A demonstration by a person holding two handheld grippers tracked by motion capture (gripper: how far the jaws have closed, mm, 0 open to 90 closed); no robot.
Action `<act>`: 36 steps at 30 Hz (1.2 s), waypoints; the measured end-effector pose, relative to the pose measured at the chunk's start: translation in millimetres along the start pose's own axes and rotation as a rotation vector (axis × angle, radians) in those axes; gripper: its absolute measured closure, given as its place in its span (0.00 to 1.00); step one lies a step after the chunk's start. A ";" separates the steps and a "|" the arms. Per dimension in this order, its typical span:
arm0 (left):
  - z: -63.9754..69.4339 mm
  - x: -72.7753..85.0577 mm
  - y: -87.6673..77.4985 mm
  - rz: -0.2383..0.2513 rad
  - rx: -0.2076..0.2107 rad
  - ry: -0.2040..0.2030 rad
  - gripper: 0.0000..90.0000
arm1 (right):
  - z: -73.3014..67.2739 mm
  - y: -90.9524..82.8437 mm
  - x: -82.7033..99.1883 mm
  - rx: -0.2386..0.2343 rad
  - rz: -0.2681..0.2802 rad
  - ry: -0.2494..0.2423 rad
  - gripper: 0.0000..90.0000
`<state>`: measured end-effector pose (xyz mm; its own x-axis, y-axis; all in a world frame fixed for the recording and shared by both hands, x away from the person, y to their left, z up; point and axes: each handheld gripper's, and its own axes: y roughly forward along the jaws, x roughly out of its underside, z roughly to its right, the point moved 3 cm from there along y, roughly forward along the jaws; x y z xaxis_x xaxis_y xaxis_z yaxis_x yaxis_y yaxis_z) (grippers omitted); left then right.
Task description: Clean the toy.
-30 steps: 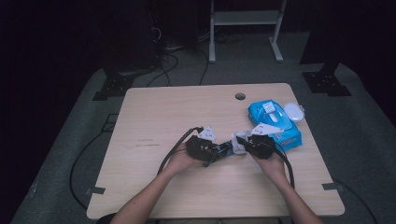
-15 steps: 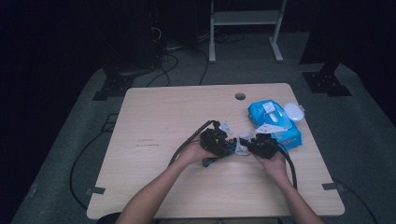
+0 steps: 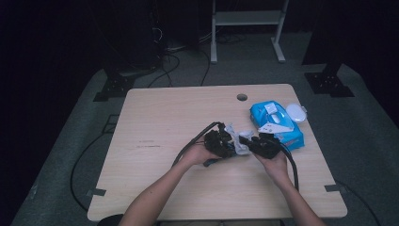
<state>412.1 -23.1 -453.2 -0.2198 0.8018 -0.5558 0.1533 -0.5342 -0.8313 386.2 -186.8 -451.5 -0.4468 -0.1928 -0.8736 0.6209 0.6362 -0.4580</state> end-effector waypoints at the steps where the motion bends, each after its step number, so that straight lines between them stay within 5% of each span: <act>1: 0.5 0.6 -0.3 0.001 0.000 -0.001 0.66 | 0.7 0.8 1.3 0.004 -0.009 0.000 0.89; 5: -0.8 3.2 -0.8 0.022 0.011 -0.006 0.66 | 0.8 4.4 6.5 0.022 -0.028 0.002 0.89; 12: -1.1 4.2 -1.0 0.032 0.015 -0.001 0.66 | -24.9 8.5 -5.1 -0.020 -0.013 -0.074 0.89; 14: -1.4 5.1 -1.2 0.042 0.016 -0.002 0.66 | -24.7 12.0 -2.6 0.005 -0.038 -0.096 0.90; 16: -3.3 5.7 -0.9 0.051 0.013 -0.002 0.66 | -19.5 11.2 -1.7 -0.018 -0.028 -0.060 0.90; 24: -4.4 13.0 -8.7 0.076 0.025 -0.005 0.63 | -19.6 10.0 -2.2 0.032 -0.037 -0.106 0.90; 31: -10.7 48.2 -42.4 0.216 0.059 -0.148 0.52 | -21.0 5.1 0.1 0.037 -0.052 -0.122 0.90; 36: -15.4 68.8 -47.9 0.256 0.089 -0.239 0.48 | -24.6 1.7 1.5 0.043 -0.059 -0.153 0.90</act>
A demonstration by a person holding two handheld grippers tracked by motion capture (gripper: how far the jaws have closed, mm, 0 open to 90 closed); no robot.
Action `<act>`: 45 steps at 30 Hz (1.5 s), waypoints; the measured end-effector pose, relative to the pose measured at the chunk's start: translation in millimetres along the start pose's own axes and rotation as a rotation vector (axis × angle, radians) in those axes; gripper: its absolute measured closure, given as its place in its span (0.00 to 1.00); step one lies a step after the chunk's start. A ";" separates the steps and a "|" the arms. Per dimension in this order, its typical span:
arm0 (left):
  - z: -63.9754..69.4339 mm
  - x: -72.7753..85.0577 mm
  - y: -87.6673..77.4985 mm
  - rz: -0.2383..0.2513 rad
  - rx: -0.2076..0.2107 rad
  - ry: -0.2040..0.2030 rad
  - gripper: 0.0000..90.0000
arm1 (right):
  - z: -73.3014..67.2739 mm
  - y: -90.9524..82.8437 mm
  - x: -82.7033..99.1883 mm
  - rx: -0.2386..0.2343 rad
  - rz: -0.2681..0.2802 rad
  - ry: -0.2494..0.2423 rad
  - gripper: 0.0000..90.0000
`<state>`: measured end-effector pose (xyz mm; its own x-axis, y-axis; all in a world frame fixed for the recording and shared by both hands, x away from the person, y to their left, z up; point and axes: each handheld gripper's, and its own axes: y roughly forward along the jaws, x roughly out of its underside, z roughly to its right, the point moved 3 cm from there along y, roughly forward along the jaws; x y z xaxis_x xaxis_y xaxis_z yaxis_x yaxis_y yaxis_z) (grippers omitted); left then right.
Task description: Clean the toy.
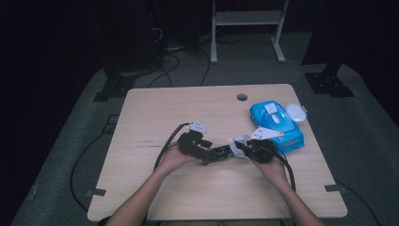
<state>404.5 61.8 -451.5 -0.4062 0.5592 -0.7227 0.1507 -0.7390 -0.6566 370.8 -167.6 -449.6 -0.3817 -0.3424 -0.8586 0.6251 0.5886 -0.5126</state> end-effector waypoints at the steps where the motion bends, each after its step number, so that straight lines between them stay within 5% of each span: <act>1: -2.0 3.3 0.4 -0.008 0.000 -0.006 0.47 | -0.5 -0.8 0.3 0.002 -0.001 -0.006 0.90; 5: -0.4 10.0 2.5 0.007 0.020 -0.018 0.47 | -3.0 -3.9 1.9 0.003 -0.005 -0.021 0.90; 10: 10.1 14.1 4.4 0.027 -0.008 0.023 0.49 | -6.3 -8.8 4.8 0.000 -0.011 -0.033 0.90; 17: 21.5 24.0 9.9 0.044 -0.077 0.106 0.43 | -13.1 -17.4 12.5 -0.005 -0.021 -0.050 0.90; 21: 26.5 28.5 14.4 0.031 -0.146 0.198 0.36 | -17.6 -18.1 18.0 -0.014 -0.049 -0.062 0.90; 27: 26.1 27.8 13.4 0.084 -0.193 0.238 0.36 | -18.3 -10.4 23.7 -0.018 -0.094 -0.061 0.89; 31: 22.9 28.8 12.4 0.075 -0.206 0.239 0.36 | -19.1 -3.9 28.8 -0.021 -0.111 -0.060 0.89; 35: 19.8 31.8 9.9 0.097 -0.204 0.222 0.24 | -17.1 -6.0 22.5 -0.022 -0.103 -0.058 0.89; 37: 16.9 32.2 9.3 0.107 -0.169 0.193 0.16 | -14.8 -7.7 17.5 -0.024 -0.091 -0.050 0.89; 45: 8.7 40.8 19.5 0.044 -0.145 0.147 0.10 | -14.9 3.8 2.7 -0.057 -0.058 -0.023 0.89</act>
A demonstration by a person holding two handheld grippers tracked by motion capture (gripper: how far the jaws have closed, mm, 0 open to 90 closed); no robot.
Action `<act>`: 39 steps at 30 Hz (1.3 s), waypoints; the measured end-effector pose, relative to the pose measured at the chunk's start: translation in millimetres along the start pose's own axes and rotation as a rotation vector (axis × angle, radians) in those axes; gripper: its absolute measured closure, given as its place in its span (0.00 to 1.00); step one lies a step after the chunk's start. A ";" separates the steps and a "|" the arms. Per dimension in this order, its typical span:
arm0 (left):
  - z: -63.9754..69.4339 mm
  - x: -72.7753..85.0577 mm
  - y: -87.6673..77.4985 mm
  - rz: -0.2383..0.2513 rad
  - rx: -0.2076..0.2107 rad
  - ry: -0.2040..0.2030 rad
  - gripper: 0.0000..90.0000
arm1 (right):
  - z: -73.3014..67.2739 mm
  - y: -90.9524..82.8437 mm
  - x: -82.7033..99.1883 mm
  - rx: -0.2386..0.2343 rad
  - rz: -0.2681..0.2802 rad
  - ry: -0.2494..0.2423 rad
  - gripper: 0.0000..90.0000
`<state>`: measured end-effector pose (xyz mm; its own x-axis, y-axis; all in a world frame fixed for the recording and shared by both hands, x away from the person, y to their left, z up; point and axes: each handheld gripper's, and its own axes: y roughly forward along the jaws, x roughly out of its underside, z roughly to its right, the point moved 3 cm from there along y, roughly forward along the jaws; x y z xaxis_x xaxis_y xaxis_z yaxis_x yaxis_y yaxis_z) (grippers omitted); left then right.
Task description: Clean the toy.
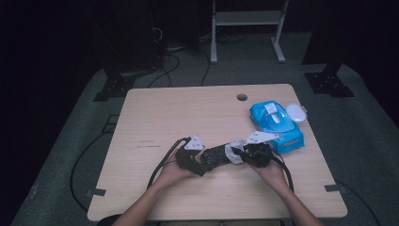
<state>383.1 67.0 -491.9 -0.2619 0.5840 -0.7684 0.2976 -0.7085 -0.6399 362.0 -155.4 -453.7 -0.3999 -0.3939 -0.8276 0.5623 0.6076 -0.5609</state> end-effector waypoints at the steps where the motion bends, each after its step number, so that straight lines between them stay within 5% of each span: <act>1: 0.9 -0.2 1.6 0.000 -0.005 0.007 0.10 | -0.2 2.6 -0.3 -0.003 -0.002 0.004 0.89; 7: 7.3 0.6 9.7 -0.040 -0.012 0.044 0.11 | -12.6 22.2 -2.5 -0.036 -0.012 0.002 0.89; 10: 9.1 -0.1 9.9 -0.028 -0.009 0.064 0.26 | -22.5 30.1 -4.9 -0.064 -0.017 -0.006 0.89; 16: 7.3 -0.2 10.2 -0.017 0.007 0.048 0.27 | -43.5 43.3 -8.4 -0.177 0.004 -0.018 0.88; 20: 6.9 -0.7 9.4 -0.004 0.012 0.041 0.27 | -38.2 40.9 -5.3 -0.125 0.001 -0.047 0.88; 22: 6.2 -1.8 7.9 -0.002 0.008 0.054 0.27 | -28.9 36.5 -2.2 -0.061 -0.010 -0.075 0.88; 24: 6.3 -2.7 7.3 0.007 0.007 0.049 0.27 | -17.2 31.5 3.4 -0.027 -0.015 -0.035 0.88; 28: 6.5 -3.8 7.4 0.012 0.007 0.051 0.27 | -15.6 29.6 6.8 -0.049 0.000 0.010 0.88; 33: 7.5 -3.6 8.3 0.003 0.000 0.061 0.27 | -47.2 39.2 -3.4 -0.157 0.033 -0.019 0.88; 36: 7.4 -3.3 7.6 0.010 0.003 0.057 0.27 | -55.2 40.0 -5.8 -0.140 0.025 -0.069 0.88; 39: 7.1 -3.8 6.9 0.014 0.003 0.053 0.27 | -43.1 36.6 -3.3 -0.104 0.021 -0.063 0.88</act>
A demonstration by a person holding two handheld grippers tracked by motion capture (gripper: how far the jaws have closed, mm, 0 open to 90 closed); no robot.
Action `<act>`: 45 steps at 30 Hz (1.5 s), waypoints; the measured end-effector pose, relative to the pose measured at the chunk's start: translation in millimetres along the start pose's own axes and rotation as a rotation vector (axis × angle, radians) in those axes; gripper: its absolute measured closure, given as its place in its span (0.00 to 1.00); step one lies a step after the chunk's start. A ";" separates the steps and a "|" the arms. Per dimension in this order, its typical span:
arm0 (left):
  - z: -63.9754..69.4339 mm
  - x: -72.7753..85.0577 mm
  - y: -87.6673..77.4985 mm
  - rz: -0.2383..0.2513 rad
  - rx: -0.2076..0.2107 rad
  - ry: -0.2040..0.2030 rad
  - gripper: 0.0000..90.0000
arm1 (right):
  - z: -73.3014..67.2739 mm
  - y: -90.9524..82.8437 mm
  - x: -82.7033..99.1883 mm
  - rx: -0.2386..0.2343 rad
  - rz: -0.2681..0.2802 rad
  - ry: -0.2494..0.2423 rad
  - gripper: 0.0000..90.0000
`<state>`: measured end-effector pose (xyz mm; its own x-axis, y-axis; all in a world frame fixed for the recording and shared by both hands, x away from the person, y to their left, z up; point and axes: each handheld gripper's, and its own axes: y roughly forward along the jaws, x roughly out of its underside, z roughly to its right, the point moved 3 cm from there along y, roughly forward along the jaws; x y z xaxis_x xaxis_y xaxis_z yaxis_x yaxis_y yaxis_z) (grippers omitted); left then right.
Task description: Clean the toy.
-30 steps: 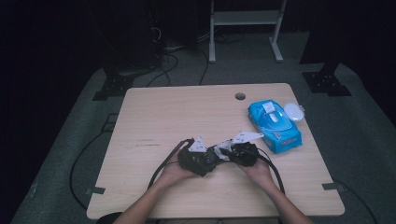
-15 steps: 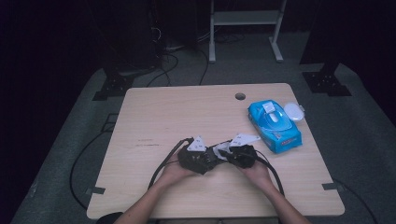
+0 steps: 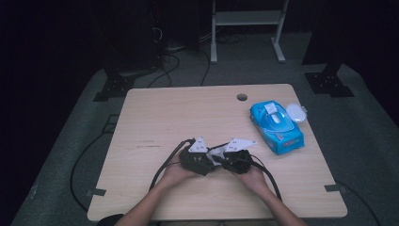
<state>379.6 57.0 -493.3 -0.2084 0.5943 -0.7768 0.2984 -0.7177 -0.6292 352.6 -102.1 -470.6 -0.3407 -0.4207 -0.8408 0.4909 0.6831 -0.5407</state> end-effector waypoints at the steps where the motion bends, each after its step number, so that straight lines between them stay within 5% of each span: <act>1: -0.1 0.1 -0.1 0.000 0.000 0.000 0.27 | 7.7 -3.0 3.2 0.022 -0.003 0.008 0.88; 6: 0.0 -0.9 0.5 -0.001 -0.002 0.002 0.27 | 21.5 -9.4 10.6 0.040 -0.010 0.084 0.88; 10: 2.0 -1.5 1.8 0.000 -0.007 0.004 0.27 | 0.4 -0.5 0.9 -0.047 0.017 0.061 0.88; 13: 1.7 -1.1 1.3 -0.001 -0.006 0.009 0.27 | -10.4 4.2 -4.0 -0.064 0.017 0.028 0.88; 16: 1.8 -1.1 1.1 0.000 -0.006 0.005 0.27 | -4.9 2.7 -1.9 -0.043 0.012 0.028 0.88; 21: 1.4 -0.9 0.9 0.000 -0.004 0.006 0.27 | 21.1 -7.7 9.3 0.060 -0.013 0.075 0.88; 26: 1.7 -0.9 1.3 -0.001 -0.007 0.012 0.27 | 5.1 -4.2 5.7 -0.028 0.017 0.075 0.88; 29: 1.1 -0.3 -0.1 -0.005 -0.007 0.012 0.27 | -2.3 -2.3 1.6 -0.007 0.003 0.016 0.88; 33: -1.0 1.1 -2.0 -0.005 -0.008 0.010 0.27 | 19.1 -8.5 9.8 0.089 -0.026 0.027 0.88; 37: -2.8 1.4 -2.9 -0.004 -0.007 0.009 0.27 | 56.7 -21.8 25.9 0.147 -0.040 0.163 0.88; 38: -2.8 1.5 -2.7 -0.002 -0.007 0.009 0.27 | 61.2 -23.3 28.1 0.173 -0.053 0.166 0.88; 41: -2.7 1.5 -2.4 -0.002 -0.009 0.011 0.27 | 58.9 -23.4 27.8 0.158 -0.044 0.180 0.88; 45: -2.0 1.6 -2.4 -0.006 -0.012 0.014 0.27 | 35.8 -14.4 18.2 0.083 -0.029 0.107 0.88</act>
<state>380.4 60.4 -493.0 -0.1975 0.6038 -0.7722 0.3086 -0.7094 -0.6336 368.1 -140.9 -479.1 -0.4368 -0.3706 -0.8196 0.5429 0.6179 -0.5687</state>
